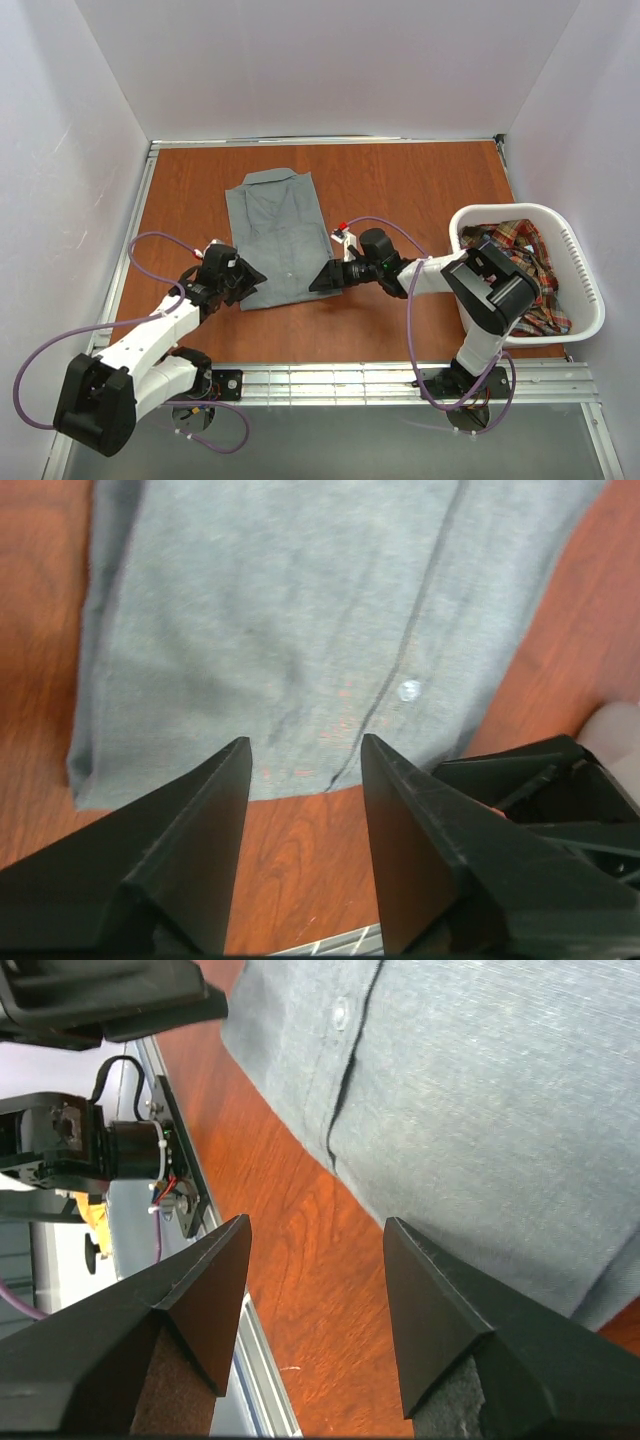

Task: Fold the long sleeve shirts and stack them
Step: Fold the shirt

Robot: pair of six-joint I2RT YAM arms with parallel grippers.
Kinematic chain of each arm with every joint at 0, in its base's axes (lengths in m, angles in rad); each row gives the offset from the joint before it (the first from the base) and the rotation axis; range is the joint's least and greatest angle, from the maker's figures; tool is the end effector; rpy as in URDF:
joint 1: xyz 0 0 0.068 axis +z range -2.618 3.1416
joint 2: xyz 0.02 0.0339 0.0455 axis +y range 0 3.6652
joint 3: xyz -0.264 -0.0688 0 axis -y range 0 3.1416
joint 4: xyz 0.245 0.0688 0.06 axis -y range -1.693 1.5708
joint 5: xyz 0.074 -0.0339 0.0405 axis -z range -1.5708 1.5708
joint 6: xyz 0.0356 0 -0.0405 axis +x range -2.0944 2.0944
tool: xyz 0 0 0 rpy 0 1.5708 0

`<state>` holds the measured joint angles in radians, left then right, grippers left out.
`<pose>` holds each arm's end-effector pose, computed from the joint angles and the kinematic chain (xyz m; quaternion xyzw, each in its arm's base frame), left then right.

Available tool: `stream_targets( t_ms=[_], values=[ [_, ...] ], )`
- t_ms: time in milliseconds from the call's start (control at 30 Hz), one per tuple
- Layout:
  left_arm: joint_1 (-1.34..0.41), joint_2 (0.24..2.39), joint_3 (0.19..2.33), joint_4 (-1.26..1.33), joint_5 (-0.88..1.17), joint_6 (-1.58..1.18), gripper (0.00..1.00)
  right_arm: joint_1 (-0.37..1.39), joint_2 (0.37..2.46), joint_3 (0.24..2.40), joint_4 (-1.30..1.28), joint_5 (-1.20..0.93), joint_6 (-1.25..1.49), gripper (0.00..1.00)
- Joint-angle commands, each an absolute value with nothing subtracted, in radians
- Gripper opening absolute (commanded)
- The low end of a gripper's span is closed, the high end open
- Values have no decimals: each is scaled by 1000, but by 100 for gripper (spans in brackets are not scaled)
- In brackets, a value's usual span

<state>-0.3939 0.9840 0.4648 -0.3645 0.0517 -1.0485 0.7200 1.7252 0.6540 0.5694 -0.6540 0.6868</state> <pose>0.1709 -0.0730 0.1792 -0.2944 0.8941 -0.2406 0.2368 0.2265 0.2275 0.1389 -0.1771 0.8121 0.5228 0.1891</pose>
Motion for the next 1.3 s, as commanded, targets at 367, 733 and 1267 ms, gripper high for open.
stream_targets(
  t_ms=[367,733,1267],
  values=[
    [-383,1054,481,-598,-119,-1102,43,627,1681,586,454,-499,631,49],
    [-333,1308,807,-437,-215,-859,53,621,1794,1053,284,-502,535,50],
    [-198,1717,985,-293,-212,-779,49,517,2138,1266,295,-443,537,50]
  ],
)
